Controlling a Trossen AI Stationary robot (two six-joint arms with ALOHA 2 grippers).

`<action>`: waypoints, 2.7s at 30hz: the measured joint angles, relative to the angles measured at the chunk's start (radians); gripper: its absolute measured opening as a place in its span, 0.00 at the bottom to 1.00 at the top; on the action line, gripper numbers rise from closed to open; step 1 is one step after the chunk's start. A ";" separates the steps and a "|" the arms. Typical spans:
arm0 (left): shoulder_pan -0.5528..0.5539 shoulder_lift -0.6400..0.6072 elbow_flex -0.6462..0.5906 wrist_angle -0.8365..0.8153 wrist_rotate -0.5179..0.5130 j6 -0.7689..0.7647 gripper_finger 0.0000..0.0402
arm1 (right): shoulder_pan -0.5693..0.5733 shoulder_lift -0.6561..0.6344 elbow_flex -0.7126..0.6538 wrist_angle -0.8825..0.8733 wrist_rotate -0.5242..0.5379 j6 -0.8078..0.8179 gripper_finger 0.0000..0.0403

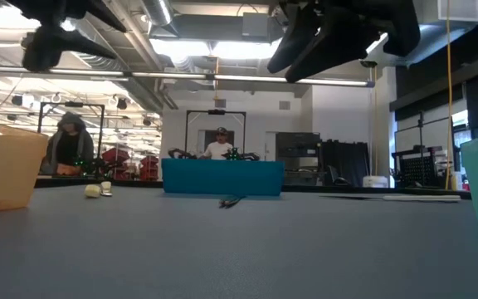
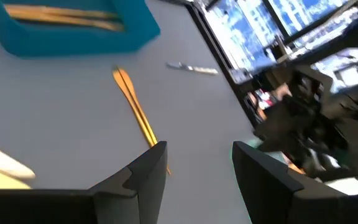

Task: Sort silverware by color (type)
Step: Put the yellow knife into the green bin

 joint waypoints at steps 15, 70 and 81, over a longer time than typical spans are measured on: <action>0.301 0.000 0.000 0.001 0.137 0.206 0.44 | 0.000 -0.098 0.000 -0.195 -0.064 0.192 0.44; 0.582 0.497 0.000 -0.223 0.703 -0.073 0.44 | 0.000 -0.105 0.000 -0.255 -0.080 0.181 0.44; 0.582 0.564 0.000 -0.196 0.680 -0.097 0.44 | 0.000 -0.105 0.000 -0.255 -0.108 0.180 0.44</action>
